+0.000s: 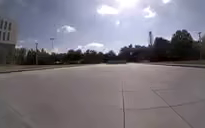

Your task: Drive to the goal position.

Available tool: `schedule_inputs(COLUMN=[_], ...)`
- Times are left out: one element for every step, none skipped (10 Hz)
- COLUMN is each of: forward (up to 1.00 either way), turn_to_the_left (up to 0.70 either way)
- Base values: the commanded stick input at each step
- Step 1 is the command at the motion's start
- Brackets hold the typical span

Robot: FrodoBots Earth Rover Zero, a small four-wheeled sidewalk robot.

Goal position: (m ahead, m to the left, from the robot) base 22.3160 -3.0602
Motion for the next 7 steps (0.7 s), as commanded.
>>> schedule_inputs(forward=[0.70,0.70,0.70,0.70,0.70,0.70,0.70], turn_to_the_left=[0.00,0.00,0.00,0.00,0.00,0.00,-0.19])
